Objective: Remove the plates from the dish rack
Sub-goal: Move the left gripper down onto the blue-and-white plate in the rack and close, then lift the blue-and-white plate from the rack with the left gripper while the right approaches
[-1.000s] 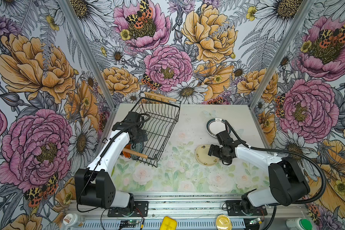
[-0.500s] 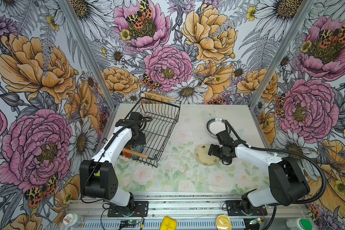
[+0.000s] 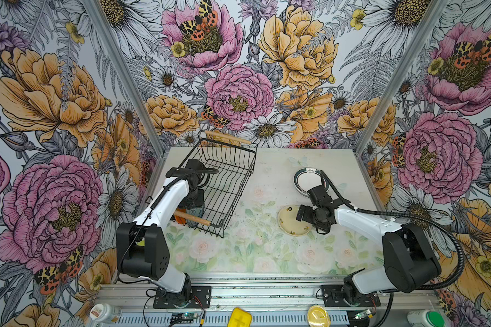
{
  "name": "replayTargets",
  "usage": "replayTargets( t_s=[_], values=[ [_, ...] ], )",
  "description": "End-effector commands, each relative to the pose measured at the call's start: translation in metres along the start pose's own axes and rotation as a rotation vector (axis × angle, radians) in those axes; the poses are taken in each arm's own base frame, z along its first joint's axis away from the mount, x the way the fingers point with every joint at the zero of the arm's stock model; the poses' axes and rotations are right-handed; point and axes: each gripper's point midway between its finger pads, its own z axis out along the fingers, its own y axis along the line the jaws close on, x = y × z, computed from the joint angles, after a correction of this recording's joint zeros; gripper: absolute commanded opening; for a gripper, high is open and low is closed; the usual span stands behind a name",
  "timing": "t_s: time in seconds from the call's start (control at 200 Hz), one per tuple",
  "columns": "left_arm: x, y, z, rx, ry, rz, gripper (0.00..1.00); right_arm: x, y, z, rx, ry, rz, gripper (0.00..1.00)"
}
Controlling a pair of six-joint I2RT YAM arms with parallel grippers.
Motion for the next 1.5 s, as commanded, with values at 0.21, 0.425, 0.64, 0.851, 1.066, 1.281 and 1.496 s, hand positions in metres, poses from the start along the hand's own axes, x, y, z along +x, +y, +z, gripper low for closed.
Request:
replayTargets(
  t_s=[0.21, 0.425, 0.64, 0.851, 1.066, 1.281, 1.496],
  values=[
    [-0.011, 0.003, 0.0, -0.008, -0.003, -0.001, 0.22, -0.015, 0.005, -0.013, -0.021, -0.07, 0.026, 0.99],
    [-0.01, 0.004, 0.001, -0.013, -0.002, 0.001, 0.12, -0.016, 0.006, -0.013, -0.021, -0.071, 0.022, 0.99],
    [-0.012, 0.004, 0.002, -0.012, 0.0, -0.001, 0.08, -0.016, 0.006, -0.014, -0.024, -0.074, 0.022, 0.99],
    [-0.016, 0.004, 0.003, -0.019, 0.0, 0.003, 0.03, -0.016, 0.006, -0.015, -0.029, -0.08, 0.022, 0.99],
    [-0.026, 0.005, -0.016, 0.004, -0.065, -0.016, 0.0, -0.017, 0.007, -0.015, -0.031, -0.08, 0.016, 0.99],
    [-0.038, 0.003, -0.037, 0.042, -0.129, -0.033, 0.0, -0.021, 0.007, -0.019, -0.037, -0.095, 0.011, 0.99],
    [-0.06, 0.013, -0.094, 0.076, -0.289, -0.08, 0.0, -0.034, 0.01, -0.03, -0.05, -0.134, 0.0, 0.99]
  ],
)
